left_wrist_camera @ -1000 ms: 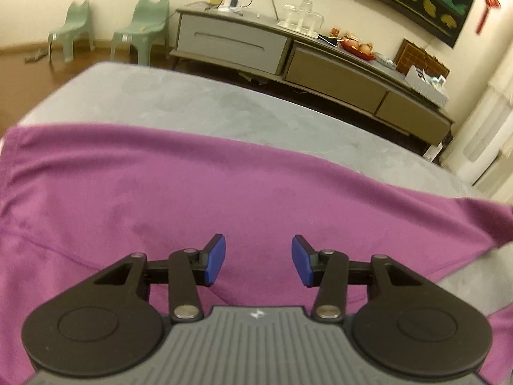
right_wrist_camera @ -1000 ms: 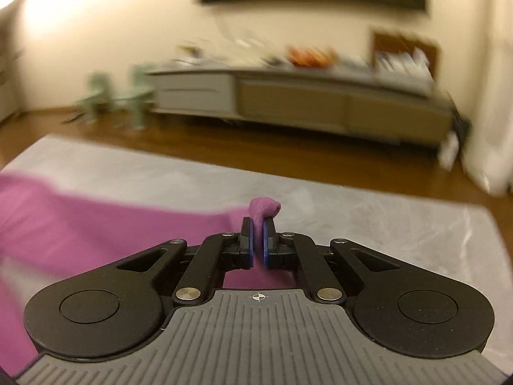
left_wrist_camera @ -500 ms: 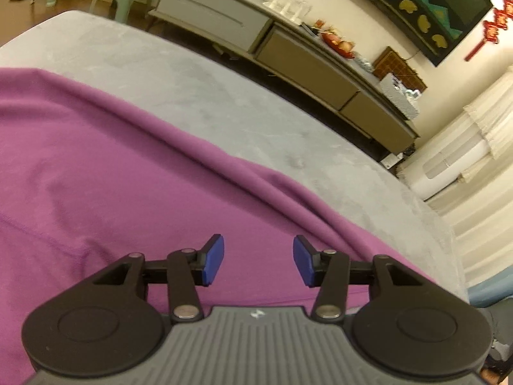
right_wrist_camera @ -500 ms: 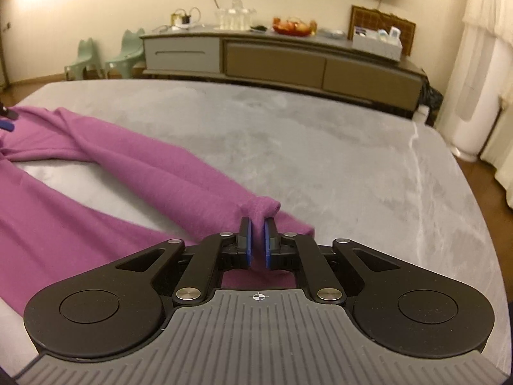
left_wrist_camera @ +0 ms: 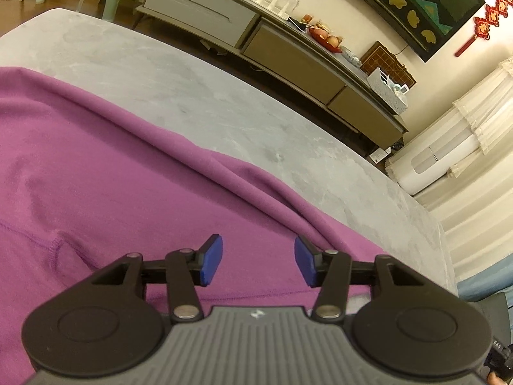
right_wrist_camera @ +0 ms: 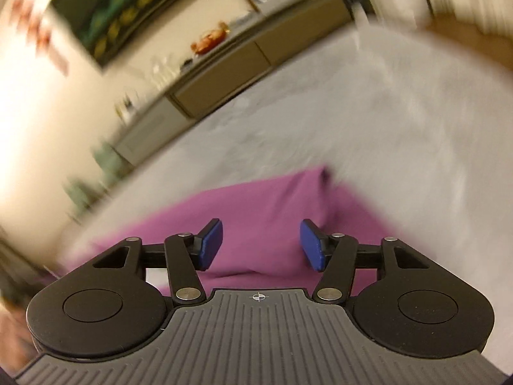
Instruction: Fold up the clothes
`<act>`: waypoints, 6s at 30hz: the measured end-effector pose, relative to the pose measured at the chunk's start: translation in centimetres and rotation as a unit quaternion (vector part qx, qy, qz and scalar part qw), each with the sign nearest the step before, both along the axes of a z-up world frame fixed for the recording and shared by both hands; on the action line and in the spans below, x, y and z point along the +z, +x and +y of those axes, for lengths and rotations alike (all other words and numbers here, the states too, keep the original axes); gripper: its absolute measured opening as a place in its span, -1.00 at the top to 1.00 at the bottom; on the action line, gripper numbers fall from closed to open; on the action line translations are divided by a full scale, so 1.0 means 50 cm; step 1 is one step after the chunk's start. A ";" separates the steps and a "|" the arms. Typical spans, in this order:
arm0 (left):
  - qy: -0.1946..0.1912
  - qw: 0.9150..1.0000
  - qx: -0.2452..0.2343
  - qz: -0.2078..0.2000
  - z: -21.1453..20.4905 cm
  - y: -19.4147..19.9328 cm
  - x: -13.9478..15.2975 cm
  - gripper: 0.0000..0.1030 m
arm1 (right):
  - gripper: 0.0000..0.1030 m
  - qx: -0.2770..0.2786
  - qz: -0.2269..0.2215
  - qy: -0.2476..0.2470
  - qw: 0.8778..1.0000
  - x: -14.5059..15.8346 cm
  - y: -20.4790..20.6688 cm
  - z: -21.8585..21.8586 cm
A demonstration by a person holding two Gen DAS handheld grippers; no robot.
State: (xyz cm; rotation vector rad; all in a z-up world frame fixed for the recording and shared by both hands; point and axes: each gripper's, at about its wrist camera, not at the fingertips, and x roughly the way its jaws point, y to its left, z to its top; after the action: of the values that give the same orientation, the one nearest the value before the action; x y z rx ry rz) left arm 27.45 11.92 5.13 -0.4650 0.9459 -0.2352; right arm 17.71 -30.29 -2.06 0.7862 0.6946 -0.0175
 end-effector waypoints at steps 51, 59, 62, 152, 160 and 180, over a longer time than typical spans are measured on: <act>-0.150 0.986 0.039 0.059 -0.143 0.004 -0.115 -0.10 | 0.95 -0.094 -0.124 0.209 0.965 -0.009 -0.079 -0.117; -0.072 0.994 0.074 0.044 -0.130 0.098 -0.078 0.96 | 0.95 -0.074 -0.109 0.182 0.974 -0.013 -0.059 -0.110; -0.076 0.994 0.078 0.000 -0.099 0.001 -0.037 0.96 | 0.95 -0.038 -0.124 0.159 0.979 0.001 -0.047 -0.109; -0.041 0.997 -0.048 -0.045 -0.176 -0.409 -0.196 0.79 | 1.00 -0.081 -0.017 0.013 0.996 -0.063 -0.194 -0.106; -0.046 0.997 -0.048 -0.045 -0.173 -0.413 -0.196 0.78 | 1.00 -0.103 0.003 -0.010 0.995 -0.060 -0.237 -0.122; -0.046 0.992 0.095 -0.076 0.097 -0.446 -0.106 0.56 | 0.11 -0.277 0.022 -0.070 0.958 0.012 -0.252 -0.065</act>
State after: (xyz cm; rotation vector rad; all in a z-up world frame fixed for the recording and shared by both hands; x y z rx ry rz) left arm 5.13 16.76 -0.16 -0.6102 0.7397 -0.1396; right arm 5.10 -33.57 -1.46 0.8232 0.4893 -0.5883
